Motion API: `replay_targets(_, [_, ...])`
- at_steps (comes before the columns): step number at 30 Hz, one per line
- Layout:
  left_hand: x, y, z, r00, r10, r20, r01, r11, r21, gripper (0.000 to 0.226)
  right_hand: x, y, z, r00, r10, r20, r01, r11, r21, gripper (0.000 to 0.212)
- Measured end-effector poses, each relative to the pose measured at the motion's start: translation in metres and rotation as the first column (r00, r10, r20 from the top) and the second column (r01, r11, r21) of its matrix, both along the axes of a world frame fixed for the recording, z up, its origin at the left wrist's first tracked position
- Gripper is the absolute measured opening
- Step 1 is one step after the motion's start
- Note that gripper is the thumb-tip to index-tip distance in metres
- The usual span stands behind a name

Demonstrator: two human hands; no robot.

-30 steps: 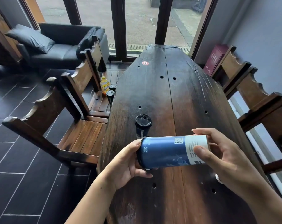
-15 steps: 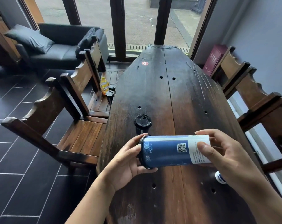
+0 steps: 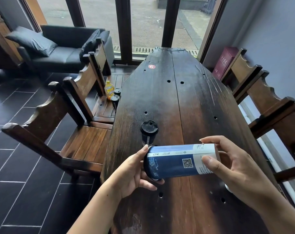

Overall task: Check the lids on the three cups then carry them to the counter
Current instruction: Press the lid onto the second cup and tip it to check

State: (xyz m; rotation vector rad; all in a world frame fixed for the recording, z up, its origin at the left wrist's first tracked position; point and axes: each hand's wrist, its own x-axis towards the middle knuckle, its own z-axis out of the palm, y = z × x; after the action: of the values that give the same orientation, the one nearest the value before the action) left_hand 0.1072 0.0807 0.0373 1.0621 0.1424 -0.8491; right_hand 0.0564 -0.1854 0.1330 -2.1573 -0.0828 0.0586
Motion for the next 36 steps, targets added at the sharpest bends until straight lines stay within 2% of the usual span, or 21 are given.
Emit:
replay_targets(6, [-0.002, 0.003, -0.004, 0.996, 0.061, 0.060, -0.058, 0.998, -0.037, 0.069, 0.001, -0.004, -0.005, 0.997, 0.020, -0.073, -0.021, 1.000, -0.012, 0.057])
replay_targets(12, [-0.003, 0.006, -0.008, 0.986, 0.127, 0.110, -0.114, 0.987, -0.114, 0.057, 0.000, -0.004, -0.003, 0.996, 0.013, -0.092, -0.012, 1.000, 0.012, 0.048])
replay_targets(20, [0.011, 0.004, 0.003, 0.974, 0.165, 0.157, -0.155, 0.985, -0.075, 0.069, -0.004, -0.007, -0.013, 0.990, 0.061, -0.128, -0.063, 0.998, -0.007, 0.043])
replay_targets(22, [0.018, 0.002, 0.010, 0.960, 0.202, 0.192, -0.190, 0.979, -0.078, 0.083, -0.005, -0.007, -0.016, 0.983, 0.097, -0.155, -0.100, 0.995, -0.011, 0.042])
replay_targets(25, [0.027, -0.005, 0.023, 0.934, 0.279, 0.225, -0.260, 0.959, -0.109, 0.103, -0.008, -0.003, -0.020, 0.972, 0.135, -0.193, -0.138, 0.990, 0.001, 0.052])
replay_targets(28, [0.030, -0.016, 0.034, 0.909, 0.342, 0.236, -0.307, 0.936, -0.174, 0.111, -0.009, 0.005, -0.027, 0.966, 0.148, -0.210, -0.139, 0.989, 0.058, 0.050])
replay_targets(32, [0.021, -0.033, 0.042, 0.889, 0.385, 0.248, -0.317, 0.908, -0.275, 0.097, -0.010, 0.016, -0.032, 0.977, 0.093, -0.192, -0.055, 0.979, 0.196, 0.058])
replay_targets(36, [0.005, -0.045, 0.038, 0.908, 0.310, 0.281, -0.233, 0.932, -0.276, 0.091, -0.009, 0.023, -0.036, 0.981, 0.065, -0.182, -0.017, 0.966, 0.258, 0.059])
